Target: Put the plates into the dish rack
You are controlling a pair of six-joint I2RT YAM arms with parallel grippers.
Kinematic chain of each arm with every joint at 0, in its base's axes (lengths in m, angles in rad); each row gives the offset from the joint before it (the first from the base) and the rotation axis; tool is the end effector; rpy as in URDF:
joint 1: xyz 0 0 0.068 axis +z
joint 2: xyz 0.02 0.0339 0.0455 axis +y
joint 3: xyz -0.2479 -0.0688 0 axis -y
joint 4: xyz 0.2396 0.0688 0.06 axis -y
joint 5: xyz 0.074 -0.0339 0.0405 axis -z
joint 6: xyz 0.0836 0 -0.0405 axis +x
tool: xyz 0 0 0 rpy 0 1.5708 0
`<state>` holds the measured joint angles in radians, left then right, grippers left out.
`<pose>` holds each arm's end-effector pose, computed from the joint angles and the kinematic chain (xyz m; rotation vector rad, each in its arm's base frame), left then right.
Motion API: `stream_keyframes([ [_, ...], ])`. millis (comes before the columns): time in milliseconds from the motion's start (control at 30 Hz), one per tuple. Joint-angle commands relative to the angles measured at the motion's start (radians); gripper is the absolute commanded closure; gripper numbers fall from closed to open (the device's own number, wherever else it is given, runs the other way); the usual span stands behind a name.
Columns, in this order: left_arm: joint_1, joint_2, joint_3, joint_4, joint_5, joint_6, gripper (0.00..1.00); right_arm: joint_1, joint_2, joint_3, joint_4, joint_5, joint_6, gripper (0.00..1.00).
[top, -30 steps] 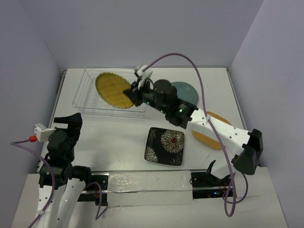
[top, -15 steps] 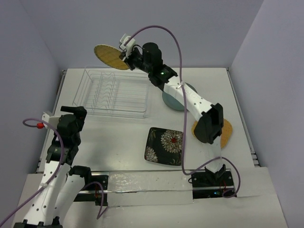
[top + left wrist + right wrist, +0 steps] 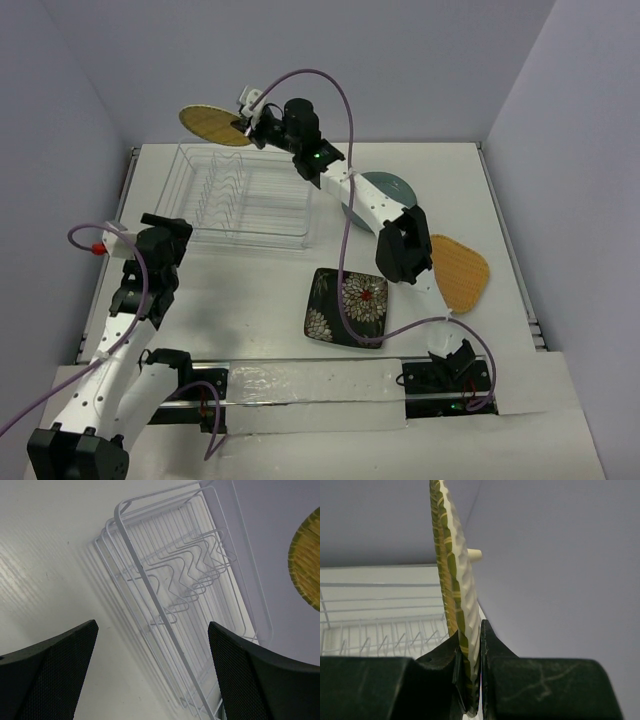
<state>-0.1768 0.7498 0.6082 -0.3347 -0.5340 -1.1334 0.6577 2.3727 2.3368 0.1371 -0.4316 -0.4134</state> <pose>0.2181 0.0043 0.2411 -1.1933 1.5913 -0.3028 0.4447 0.3877 0.3524 -1.0480 1.0732 0.5137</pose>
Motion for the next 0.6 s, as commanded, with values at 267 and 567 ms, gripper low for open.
stream_keyframes([
  [267, 0.002, 0.029, -0.027, 0.088, 0.023, 0.040, 0.01, -0.033, 0.173, 0.087, 0.206, -0.097, 0.158, 1.00],
  [567, 0.003, 0.050, -0.032, 0.102, 0.028, 0.041, 0.01, -0.032, 0.216, 0.056, 0.221, -0.129, 0.253, 0.99],
])
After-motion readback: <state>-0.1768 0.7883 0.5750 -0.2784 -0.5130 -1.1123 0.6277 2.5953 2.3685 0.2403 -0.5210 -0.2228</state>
